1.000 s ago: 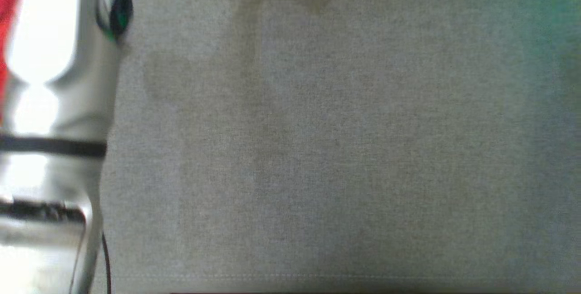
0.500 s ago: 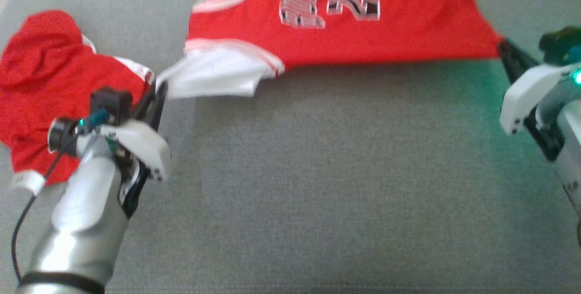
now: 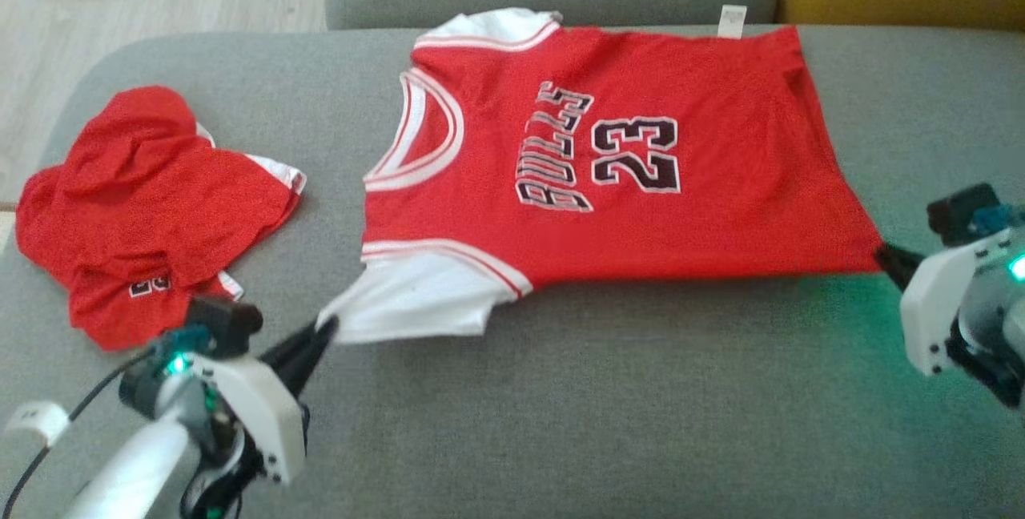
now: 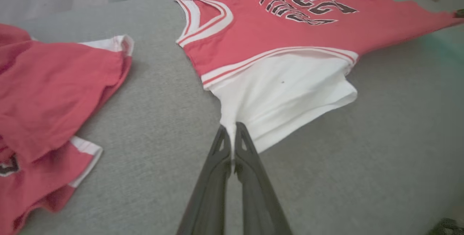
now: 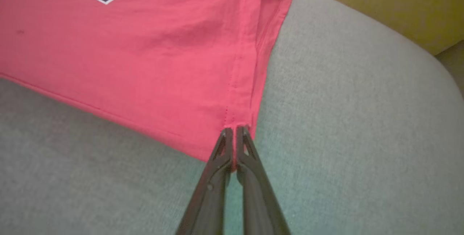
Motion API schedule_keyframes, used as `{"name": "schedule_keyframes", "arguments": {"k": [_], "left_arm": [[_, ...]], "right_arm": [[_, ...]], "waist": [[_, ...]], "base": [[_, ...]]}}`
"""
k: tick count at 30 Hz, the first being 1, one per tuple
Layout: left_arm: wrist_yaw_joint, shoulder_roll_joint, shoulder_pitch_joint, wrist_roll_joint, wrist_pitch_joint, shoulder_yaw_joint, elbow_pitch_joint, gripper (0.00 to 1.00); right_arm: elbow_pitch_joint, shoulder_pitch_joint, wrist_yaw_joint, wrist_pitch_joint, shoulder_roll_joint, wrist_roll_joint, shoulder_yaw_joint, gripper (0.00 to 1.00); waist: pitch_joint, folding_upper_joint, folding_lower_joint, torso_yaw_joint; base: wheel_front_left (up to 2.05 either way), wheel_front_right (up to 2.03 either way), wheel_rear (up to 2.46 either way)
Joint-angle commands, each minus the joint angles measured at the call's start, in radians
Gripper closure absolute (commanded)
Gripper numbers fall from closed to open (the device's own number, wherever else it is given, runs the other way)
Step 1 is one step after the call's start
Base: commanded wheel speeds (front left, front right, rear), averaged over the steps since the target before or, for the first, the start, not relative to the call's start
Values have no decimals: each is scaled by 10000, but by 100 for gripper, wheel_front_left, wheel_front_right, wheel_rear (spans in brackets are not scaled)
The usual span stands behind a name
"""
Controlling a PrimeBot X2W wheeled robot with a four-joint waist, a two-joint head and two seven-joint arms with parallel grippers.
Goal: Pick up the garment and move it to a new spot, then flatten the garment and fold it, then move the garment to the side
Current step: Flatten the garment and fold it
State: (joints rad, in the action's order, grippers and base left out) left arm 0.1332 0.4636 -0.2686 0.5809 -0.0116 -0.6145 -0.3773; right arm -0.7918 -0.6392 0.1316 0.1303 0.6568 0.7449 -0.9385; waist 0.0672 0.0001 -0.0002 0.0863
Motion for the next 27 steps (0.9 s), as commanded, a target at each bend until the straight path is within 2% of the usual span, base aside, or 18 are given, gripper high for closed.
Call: {"name": "schedule_keyframes", "arguments": {"k": [1, 7, 16, 22, 27], "left_arm": [[-27, 610, -168, 278, -115, 358, 438, 100], [-26, 1742, 749, 1565, -980, -55, 2096, 100], [-26, 2819, 1738, 2817, -2055, -341, 3710, 100], [-81, 3389, 1988, 3268, -2507, -320, 4555, 100], [-275, 3375, 1350, 2852, -2233, -11, 4824, 100]], "right_arm": [[186, 143, -9, 114, 563, 208, -82, 100], [1063, 615, -9, 916, 1257, 1200, -873, 100], [2789, 1282, -9, 2449, 2421, 2822, -1994, 100], [3715, 1160, -9, 2941, 3180, 3407, -2138, 100], [3865, 560, -9, 2807, 3233, 3298, -1831, 100]], "waist": [[-109, -1, 2, 6], [-442, -1, 2, -50], [-797, -1, 2, -152], [-758, -1, 2, -302], [-370, -1, 2, -436]], "base": [[0, 0, 0], [0, 0, 0], [0, 0, 0], [0, 0, 0], [0, 0, 0]]}}
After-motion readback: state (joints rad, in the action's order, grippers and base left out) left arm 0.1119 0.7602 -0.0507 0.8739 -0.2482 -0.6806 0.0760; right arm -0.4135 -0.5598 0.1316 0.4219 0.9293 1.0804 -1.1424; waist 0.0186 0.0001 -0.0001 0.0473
